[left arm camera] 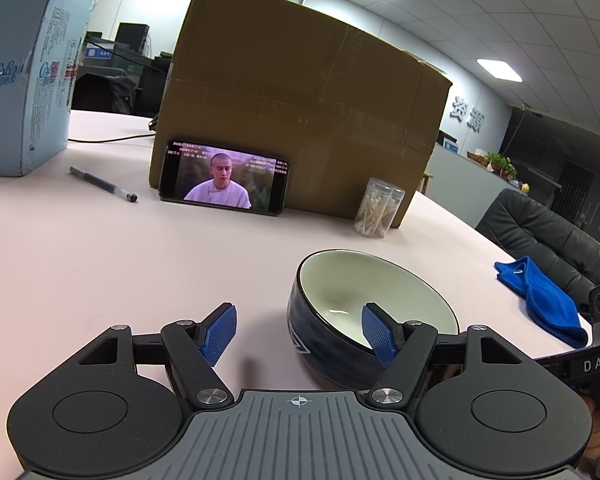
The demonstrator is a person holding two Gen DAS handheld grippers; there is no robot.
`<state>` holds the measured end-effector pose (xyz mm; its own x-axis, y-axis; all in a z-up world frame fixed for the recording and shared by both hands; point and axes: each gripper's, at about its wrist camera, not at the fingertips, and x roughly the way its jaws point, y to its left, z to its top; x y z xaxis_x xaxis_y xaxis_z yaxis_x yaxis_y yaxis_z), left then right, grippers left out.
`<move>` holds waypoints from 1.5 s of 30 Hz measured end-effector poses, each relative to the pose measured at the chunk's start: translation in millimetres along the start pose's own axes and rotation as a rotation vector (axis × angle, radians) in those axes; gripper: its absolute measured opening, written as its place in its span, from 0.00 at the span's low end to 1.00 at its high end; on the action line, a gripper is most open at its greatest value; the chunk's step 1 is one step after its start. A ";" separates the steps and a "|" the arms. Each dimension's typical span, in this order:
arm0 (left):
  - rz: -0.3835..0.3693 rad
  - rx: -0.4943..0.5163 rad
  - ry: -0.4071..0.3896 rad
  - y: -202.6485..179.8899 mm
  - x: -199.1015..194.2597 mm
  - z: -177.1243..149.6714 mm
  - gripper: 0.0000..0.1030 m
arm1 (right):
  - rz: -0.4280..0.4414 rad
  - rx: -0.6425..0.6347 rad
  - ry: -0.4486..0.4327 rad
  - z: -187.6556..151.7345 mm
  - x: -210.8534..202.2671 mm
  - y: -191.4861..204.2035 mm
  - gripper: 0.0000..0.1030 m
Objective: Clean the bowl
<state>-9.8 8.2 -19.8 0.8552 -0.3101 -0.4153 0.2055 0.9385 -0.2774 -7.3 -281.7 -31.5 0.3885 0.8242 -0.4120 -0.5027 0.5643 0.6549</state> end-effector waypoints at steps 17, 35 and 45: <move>-0.003 0.000 0.000 0.1 -0.8 -0.5 0.68 | -0.066 0.016 -0.069 11.5 -12.1 -13.4 0.11; -0.006 0.003 -0.003 -1.3 -1.5 -0.3 0.68 | -0.015 -0.030 -0.063 10.9 -10.0 1.3 0.11; -0.006 0.002 -0.002 -0.9 -1.9 -0.8 0.68 | -0.134 -0.095 -0.034 11.1 -5.5 0.2 0.13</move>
<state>-12.1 7.9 -19.5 0.8551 -0.3150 -0.4118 0.2111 0.9370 -0.2784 -1.0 -286.6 -22.0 0.4824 0.7398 -0.4690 -0.5143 0.6726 0.5320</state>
